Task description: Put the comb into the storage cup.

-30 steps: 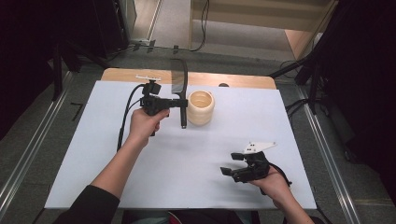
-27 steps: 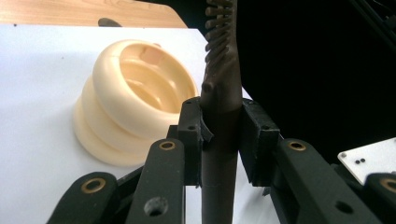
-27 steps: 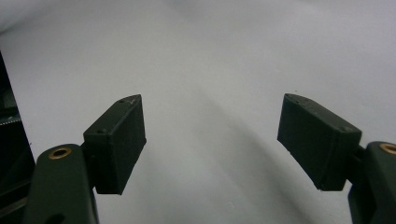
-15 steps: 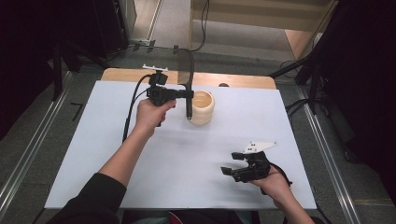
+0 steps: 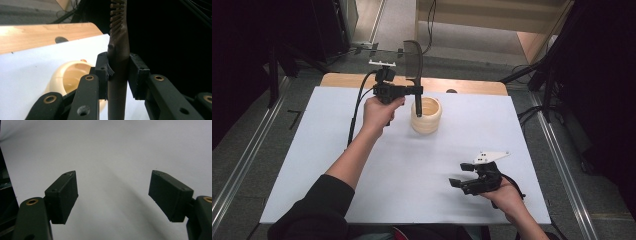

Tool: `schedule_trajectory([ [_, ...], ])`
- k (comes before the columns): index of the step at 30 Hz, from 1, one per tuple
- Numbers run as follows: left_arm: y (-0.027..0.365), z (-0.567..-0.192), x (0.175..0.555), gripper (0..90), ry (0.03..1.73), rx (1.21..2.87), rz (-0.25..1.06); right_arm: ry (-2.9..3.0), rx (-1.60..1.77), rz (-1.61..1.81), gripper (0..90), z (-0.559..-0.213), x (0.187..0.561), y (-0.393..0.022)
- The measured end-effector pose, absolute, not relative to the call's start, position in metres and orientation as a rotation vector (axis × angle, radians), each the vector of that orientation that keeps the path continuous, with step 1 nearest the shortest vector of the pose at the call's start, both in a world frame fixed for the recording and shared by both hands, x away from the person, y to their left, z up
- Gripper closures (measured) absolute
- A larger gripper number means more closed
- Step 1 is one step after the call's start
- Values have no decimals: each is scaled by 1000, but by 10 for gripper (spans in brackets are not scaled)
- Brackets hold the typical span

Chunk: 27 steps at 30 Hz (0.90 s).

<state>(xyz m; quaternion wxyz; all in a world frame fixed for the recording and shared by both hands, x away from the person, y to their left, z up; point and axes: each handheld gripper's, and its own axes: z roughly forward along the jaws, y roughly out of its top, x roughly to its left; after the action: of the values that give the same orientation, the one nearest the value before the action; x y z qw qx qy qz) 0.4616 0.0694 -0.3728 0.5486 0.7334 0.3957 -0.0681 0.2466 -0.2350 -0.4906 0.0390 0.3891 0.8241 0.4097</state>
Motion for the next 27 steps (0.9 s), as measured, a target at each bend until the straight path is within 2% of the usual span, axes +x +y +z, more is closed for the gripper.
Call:
schedule_trajectory([
  [9,62,-377,472,729,949,1715,-76,2526,1197,1259,216,-490,247,-235],
  [27,51,-395,484,729,936,1711,-16,2519,1194,1275,218,-489,248,-237],
])
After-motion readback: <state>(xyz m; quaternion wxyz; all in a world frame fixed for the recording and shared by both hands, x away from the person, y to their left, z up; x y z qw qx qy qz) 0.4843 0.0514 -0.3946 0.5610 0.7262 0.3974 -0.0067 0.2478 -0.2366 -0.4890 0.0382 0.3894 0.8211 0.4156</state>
